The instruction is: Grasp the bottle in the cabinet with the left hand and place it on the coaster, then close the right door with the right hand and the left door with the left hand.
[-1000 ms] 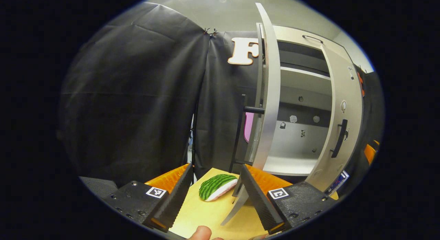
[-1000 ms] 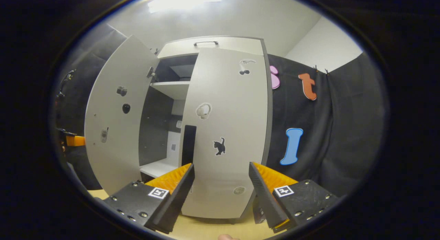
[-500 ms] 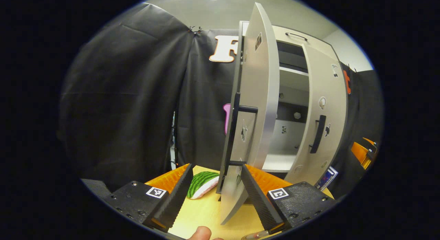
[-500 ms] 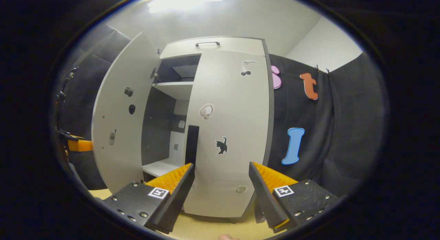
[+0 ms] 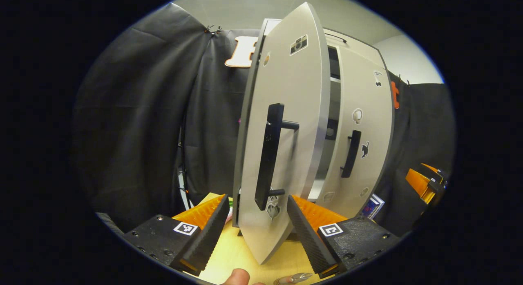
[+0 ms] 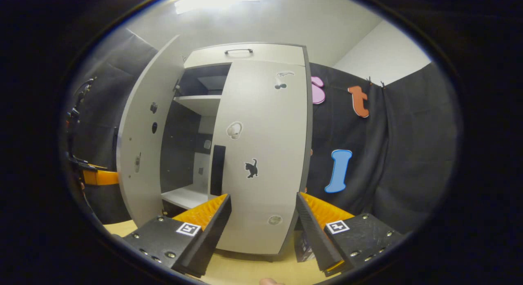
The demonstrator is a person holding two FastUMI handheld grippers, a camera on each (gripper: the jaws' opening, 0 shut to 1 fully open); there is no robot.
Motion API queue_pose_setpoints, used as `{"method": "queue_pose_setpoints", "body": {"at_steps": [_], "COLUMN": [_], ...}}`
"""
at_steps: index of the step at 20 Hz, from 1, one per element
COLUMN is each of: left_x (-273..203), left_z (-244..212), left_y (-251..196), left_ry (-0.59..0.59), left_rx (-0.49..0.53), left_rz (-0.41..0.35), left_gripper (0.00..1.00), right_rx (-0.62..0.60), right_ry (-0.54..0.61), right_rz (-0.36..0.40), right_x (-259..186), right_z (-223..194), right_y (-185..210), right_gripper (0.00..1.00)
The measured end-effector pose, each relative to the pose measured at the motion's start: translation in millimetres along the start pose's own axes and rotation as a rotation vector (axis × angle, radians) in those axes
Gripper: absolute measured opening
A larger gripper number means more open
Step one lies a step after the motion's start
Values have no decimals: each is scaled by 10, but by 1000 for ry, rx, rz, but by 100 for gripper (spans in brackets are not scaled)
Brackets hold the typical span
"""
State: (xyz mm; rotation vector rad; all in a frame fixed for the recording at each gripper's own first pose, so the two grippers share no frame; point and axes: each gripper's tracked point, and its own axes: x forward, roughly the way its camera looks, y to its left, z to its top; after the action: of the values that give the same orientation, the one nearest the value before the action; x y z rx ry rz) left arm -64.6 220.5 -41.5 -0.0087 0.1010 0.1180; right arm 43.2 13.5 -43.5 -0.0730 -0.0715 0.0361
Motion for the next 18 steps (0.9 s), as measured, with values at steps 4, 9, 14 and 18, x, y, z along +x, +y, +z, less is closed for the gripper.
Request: {"method": "queue_pose_setpoints", "body": {"at_steps": [4, 9, 14, 18], "left_x": [2, -48, -36, -40], "left_z": [-33, -48, -38, -8], "left_y": [-186, -387, -447, -439], "left_ry": [15, 36, 29, 23], "left_rx": [-21, -23, -25, -9], "left_rz": [-78, -162, -180, -171], "left_gripper": [87, 93, 93, 93], "right_rx": [-11, -31, -41, -36], "right_ry": [1, 1, -7, -12], "right_rz": [-28, -56, -63, -53], "right_x": [-43, -98, -106, -99], "right_z": [-10, -17, -12, 8], "right_y": [-121, -237, -288, -302], "right_gripper": [93, 93, 93, 93]}}
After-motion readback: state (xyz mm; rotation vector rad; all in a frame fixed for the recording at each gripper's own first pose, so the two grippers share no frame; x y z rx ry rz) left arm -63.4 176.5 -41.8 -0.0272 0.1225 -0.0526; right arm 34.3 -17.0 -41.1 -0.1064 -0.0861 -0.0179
